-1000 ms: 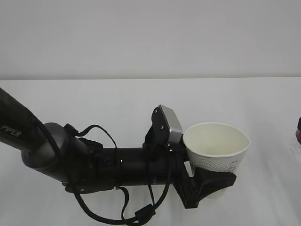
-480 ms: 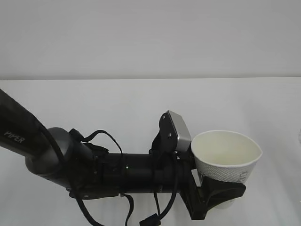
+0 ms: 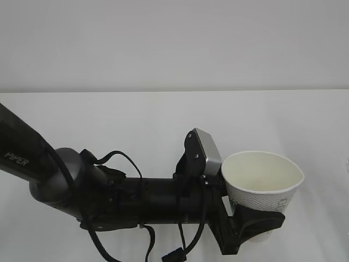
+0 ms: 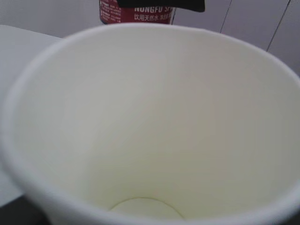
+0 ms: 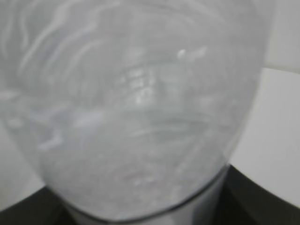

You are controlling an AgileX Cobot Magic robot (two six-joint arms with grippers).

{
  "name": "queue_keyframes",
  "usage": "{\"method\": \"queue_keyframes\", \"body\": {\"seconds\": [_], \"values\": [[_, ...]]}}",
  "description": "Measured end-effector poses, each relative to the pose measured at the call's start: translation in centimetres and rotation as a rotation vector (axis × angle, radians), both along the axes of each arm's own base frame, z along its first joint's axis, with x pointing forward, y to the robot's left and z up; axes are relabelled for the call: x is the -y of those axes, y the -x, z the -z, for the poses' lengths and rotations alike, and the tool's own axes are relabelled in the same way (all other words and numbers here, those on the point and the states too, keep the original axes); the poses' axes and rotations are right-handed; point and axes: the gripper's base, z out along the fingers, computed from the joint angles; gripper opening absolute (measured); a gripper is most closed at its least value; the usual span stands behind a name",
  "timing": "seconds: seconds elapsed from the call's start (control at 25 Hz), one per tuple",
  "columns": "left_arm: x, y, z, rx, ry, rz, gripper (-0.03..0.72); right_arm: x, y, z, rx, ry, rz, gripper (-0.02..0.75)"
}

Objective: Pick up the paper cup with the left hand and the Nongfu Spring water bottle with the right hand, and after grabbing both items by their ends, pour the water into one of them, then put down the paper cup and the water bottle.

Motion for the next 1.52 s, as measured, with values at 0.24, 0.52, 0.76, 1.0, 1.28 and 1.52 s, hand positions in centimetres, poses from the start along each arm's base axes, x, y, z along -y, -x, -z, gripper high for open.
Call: {"method": "queue_keyframes", "body": {"seconds": [0.24, 0.52, 0.76, 1.0, 1.28, 1.52], "values": [[0.0, 0.0, 0.0, 0.0, 0.0, 0.0, 0.55, 0.0, 0.0, 0.0, 0.003, 0.08, -0.038, 0.449], [0.0, 0.0, 0.0, 0.0, 0.0, 0.0, 0.55, -0.01, 0.0, 0.0, 0.008, 0.206, -0.096, 0.449], [0.04, 0.05, 0.0, 0.0, 0.0, 0.002, 0.55, -0.01, 0.0, 0.0, 0.012, 0.31, -0.144, 0.449], [0.06, 0.09, -0.15, 0.001, 0.016, 0.006, 0.55, -0.02, 0.0, 0.01, 0.016, 0.411, -0.192, 0.449], [0.08, 0.22, -0.23, 0.005, 0.025, 0.021, 0.55, -0.02, 0.0, 0.01, 0.02, 0.494, -0.231, 0.449], [0.1, 0.39, -0.2, 0.011, 0.021, 0.041, 0.55, -0.05, -0.02, -0.06, 0.028, 0.504, -0.236, 0.449]]}}
